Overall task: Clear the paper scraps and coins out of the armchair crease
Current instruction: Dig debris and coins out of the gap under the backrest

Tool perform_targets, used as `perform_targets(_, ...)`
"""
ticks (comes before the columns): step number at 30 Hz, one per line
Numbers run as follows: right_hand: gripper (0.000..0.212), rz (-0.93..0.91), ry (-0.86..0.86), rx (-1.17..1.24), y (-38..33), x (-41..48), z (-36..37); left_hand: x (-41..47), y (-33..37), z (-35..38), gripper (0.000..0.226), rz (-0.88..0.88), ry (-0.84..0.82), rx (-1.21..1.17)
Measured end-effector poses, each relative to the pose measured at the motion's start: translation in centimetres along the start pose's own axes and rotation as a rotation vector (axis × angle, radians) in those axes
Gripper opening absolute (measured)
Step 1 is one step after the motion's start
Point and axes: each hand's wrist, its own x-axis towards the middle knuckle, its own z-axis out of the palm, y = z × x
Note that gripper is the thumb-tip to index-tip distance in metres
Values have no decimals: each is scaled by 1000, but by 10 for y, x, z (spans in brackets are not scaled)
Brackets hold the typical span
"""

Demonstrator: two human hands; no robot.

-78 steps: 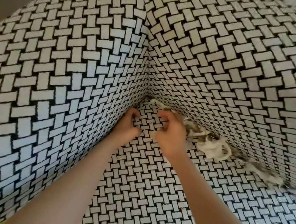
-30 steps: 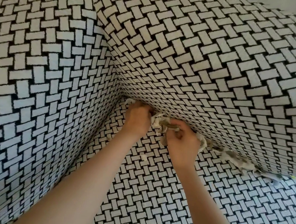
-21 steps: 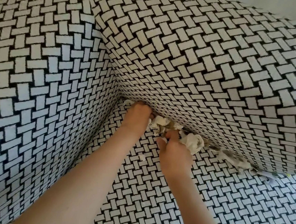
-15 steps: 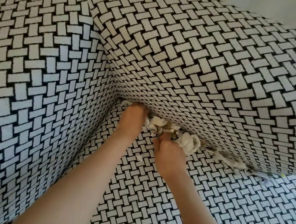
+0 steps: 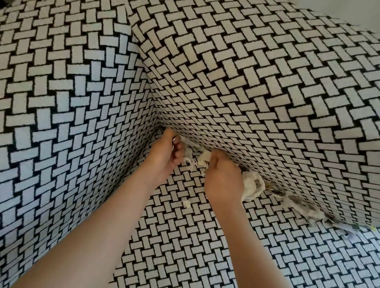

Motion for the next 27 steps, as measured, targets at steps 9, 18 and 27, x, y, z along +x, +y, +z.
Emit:
perform_targets(9,33,-103,-89,-294,3,23,10,1,0,0,31,-94,9,19)
perform_targets(18,36,-214,-223,-244,13,28,4,5,-1,11,33,-32,46,302)
perform_targets(27,42,-205,-81,-14,23,13,8,-2,-5,4,25,359,-119,1310)
